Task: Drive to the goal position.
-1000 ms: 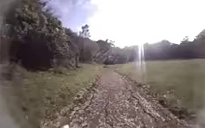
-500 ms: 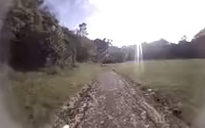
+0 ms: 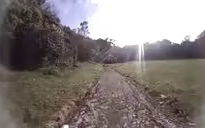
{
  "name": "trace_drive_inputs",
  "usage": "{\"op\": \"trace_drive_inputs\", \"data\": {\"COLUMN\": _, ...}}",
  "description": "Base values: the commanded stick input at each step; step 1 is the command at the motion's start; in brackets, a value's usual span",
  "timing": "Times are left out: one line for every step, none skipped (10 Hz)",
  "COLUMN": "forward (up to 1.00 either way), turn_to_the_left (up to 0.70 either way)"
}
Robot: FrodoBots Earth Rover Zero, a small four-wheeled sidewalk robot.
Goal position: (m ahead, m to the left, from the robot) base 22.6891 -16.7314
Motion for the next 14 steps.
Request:
{"op": "trace_drive_inputs", "data": {"forward": 0.85, "turn_to_the_left": 0.00}}
{"op": "trace_drive_inputs", "data": {"forward": 0.85, "turn_to_the_left": 0.00}}
{"op": "trace_drive_inputs", "data": {"forward": 0.85, "turn_to_the_left": 0.00}}
{"op": "trace_drive_inputs", "data": {"forward": 0.85, "turn_to_the_left": 0.00}}
{"op": "trace_drive_inputs", "data": {"forward": 0.85, "turn_to_the_left": 0.00}}
{"op": "trace_drive_inputs", "data": {"forward": 0.85, "turn_to_the_left": 0.00}}
{"op": "trace_drive_inputs", "data": {"forward": 0.85, "turn_to_the_left": 0.00}}
{"op": "trace_drive_inputs", "data": {"forward": 0.85, "turn_to_the_left": 0.00}}
{"op": "trace_drive_inputs", "data": {"forward": 0.85, "turn_to_the_left": 0.00}}
{"op": "trace_drive_inputs", "data": {"forward": 0.85, "turn_to_the_left": 0.00}}
{"op": "trace_drive_inputs", "data": {"forward": 0.85, "turn_to_the_left": 0.00}}
{"op": "trace_drive_inputs", "data": {"forward": 0.85, "turn_to_the_left": -0.09}}
{"op": "trace_drive_inputs", "data": {"forward": 0.85, "turn_to_the_left": -0.28}}
{"op": "trace_drive_inputs", "data": {"forward": 0.85, "turn_to_the_left": -0.34}}
